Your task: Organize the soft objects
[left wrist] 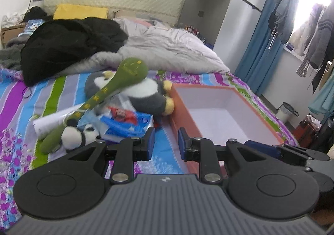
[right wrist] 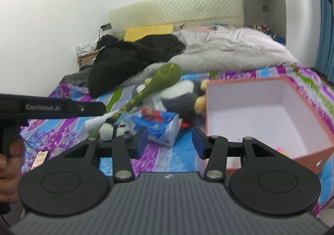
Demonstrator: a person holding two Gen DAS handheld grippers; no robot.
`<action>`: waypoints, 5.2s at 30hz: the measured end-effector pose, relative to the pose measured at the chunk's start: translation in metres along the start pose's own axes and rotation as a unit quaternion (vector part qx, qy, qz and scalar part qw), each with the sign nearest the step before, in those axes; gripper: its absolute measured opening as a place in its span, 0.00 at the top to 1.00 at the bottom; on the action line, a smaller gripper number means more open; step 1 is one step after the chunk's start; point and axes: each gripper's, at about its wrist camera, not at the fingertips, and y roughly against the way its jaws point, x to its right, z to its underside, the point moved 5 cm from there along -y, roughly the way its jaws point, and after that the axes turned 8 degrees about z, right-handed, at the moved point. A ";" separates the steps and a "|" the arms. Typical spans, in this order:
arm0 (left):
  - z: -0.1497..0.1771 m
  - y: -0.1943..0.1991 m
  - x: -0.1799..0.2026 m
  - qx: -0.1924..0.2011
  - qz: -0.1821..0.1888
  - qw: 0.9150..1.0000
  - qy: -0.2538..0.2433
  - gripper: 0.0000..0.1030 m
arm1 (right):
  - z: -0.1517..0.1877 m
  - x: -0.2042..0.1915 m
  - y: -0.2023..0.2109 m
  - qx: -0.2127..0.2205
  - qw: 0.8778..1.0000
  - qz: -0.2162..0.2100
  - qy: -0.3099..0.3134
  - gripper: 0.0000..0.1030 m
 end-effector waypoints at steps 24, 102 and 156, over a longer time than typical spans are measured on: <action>0.078 -0.013 -0.071 -0.046 -0.057 0.994 0.078 0.73 | 0.062 -0.046 -0.019 -0.080 0.996 -0.019 0.041 0.52; 0.083 -0.087 -0.206 -0.027 -0.128 0.976 0.176 0.46 | 0.032 -0.090 -0.182 -0.114 0.972 -0.020 0.203 0.90; 0.130 -0.066 -0.144 -0.082 -0.160 0.970 0.161 0.46 | 0.110 -0.086 -0.133 -0.175 0.974 -0.047 0.136 0.92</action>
